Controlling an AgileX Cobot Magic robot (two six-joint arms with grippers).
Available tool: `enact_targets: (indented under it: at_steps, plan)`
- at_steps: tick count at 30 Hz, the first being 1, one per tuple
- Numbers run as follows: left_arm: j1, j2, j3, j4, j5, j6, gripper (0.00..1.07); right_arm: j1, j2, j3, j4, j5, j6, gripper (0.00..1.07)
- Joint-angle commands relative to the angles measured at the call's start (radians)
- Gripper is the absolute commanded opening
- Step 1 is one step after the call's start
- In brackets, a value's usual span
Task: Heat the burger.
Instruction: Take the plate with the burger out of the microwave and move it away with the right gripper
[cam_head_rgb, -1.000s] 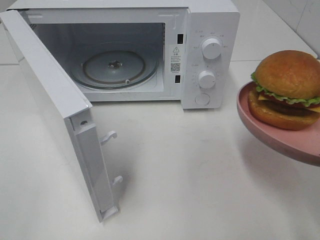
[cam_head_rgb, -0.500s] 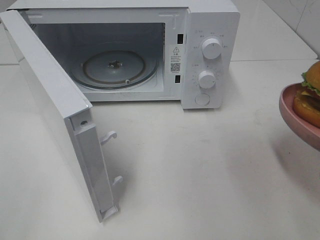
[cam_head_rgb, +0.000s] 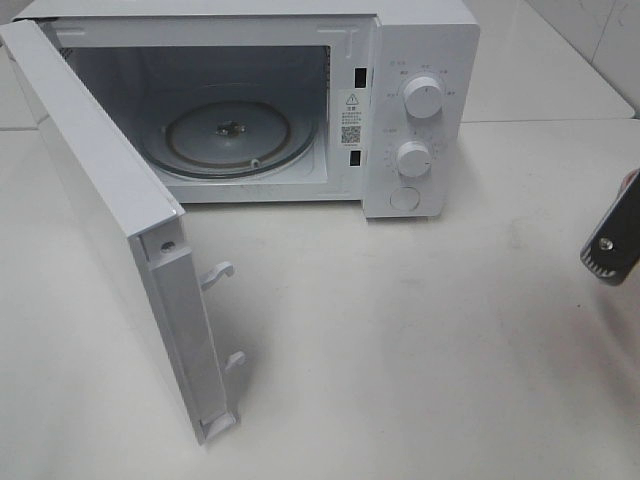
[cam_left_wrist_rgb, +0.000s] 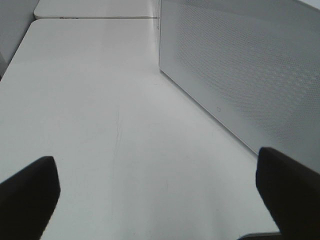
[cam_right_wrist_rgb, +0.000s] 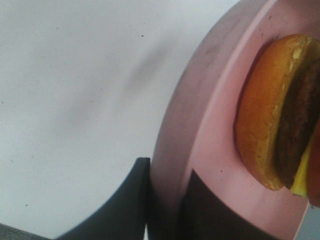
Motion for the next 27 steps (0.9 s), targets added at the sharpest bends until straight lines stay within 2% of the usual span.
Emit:
enact_targets:
  at_steps: [1,5,10,27]
  plan:
    - [0.003,-0.006,0.003,-0.002,-0.013,0.000,1.00,0.004,0.022,-0.025,-0.078,0.053,0.051,0.00]
    - [0.003,-0.006,0.003,-0.002,-0.013,0.000,1.00,0.004,0.139,-0.070,-0.094,0.155,0.245,0.00]
    - [0.003,-0.006,0.003,-0.002,-0.013,0.000,1.00,0.004,0.206,-0.086,-0.095,0.187,0.340,0.00]
    - [0.003,-0.006,0.003,-0.002,-0.013,0.000,1.00,0.004,0.470,-0.086,-0.087,0.115,0.618,0.03]
